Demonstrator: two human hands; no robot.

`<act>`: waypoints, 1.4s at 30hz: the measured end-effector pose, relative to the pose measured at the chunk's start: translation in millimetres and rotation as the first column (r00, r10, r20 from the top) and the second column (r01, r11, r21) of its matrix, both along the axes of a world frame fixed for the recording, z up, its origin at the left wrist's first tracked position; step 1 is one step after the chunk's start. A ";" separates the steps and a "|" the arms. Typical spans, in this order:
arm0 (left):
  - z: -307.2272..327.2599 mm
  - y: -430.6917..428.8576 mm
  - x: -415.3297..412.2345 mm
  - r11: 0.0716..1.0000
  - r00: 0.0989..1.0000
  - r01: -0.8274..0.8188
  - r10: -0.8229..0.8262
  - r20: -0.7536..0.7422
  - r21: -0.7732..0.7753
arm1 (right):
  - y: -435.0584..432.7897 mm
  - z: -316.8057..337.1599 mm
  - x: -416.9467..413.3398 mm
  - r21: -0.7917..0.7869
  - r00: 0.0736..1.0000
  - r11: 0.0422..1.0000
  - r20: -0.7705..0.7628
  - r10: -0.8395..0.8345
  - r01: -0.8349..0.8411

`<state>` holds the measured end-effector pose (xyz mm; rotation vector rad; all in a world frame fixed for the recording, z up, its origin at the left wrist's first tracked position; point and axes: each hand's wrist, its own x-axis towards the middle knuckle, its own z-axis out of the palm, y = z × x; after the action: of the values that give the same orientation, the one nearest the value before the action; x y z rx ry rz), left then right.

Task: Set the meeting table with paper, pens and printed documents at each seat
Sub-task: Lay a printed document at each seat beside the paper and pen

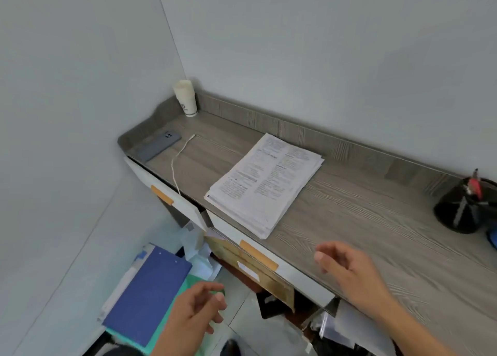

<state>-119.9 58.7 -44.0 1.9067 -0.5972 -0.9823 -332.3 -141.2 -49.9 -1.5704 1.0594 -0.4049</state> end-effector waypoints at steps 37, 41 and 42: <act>-12.4 -313.5 225.6 0.895 0.930 0.363 -0.364 0.047 -0.259 | -142.3 49.2 190.2 0.182 0.858 0.909 0.303 -0.414 0.374; 56.3 -348.8 225.8 0.780 0.891 0.337 -0.445 -0.089 -0.527 | -153.0 79.6 177.4 0.024 0.829 0.929 0.443 -0.340 0.368; 65.8 -352.8 223.3 0.759 0.883 0.353 -0.463 -0.073 -0.547 | -155.9 81.7 173.4 0.011 0.821 0.927 0.460 -0.338 0.375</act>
<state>103.3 -294.2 21.8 1.1892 -1.0715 -1.1315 -158.9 -297.1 31.8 -1.2476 0.9693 -1.0352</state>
